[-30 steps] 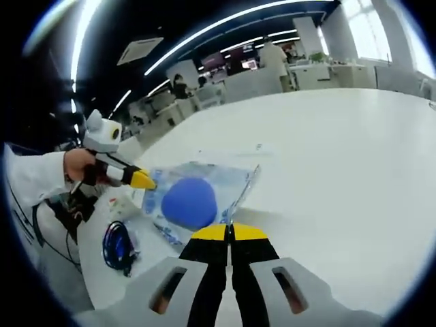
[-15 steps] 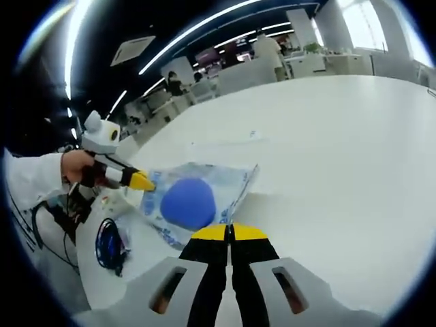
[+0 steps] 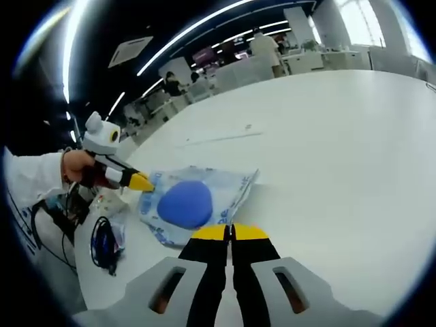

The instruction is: Arrange the tabletop items into an orderly group along one side of the table until the central work area is clear of visible clutter.

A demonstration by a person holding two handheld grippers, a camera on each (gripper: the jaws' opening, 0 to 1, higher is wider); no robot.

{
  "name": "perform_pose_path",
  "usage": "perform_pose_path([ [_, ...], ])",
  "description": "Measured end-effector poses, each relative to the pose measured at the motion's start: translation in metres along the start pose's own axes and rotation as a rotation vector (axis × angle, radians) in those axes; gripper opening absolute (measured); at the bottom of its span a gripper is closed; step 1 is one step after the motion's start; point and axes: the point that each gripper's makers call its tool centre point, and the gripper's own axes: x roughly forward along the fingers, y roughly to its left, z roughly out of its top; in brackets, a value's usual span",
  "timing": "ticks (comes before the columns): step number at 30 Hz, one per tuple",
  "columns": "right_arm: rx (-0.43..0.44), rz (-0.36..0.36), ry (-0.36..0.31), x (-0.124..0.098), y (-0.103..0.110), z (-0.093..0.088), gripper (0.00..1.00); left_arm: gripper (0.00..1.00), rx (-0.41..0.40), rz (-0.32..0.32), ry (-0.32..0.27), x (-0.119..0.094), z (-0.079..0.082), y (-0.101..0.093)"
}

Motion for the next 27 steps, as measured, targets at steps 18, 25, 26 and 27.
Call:
perform_pose_path([
  [18,0.002,-0.008,0.008,0.0004,-0.0044,-0.0052,0.09,0.13,0.008,-0.017,0.005,0.0012,-0.0016,-0.0012],
  [25,0.013,-0.016,0.002,-0.0025,-0.0061,-0.0049,0.16,0.20,0.019,-0.015,-0.007,-0.0031,0.0004,-0.0017],
  [26,0.014,-0.017,0.000,-0.0027,-0.0064,-0.0044,0.16,0.22,0.023,-0.011,-0.008,-0.0035,0.0006,-0.0012],
  [27,0.017,-0.015,-0.001,-0.0034,-0.0062,-0.0037,0.16,0.24,0.030,-0.006,-0.014,-0.0042,0.0018,-0.0005],
])
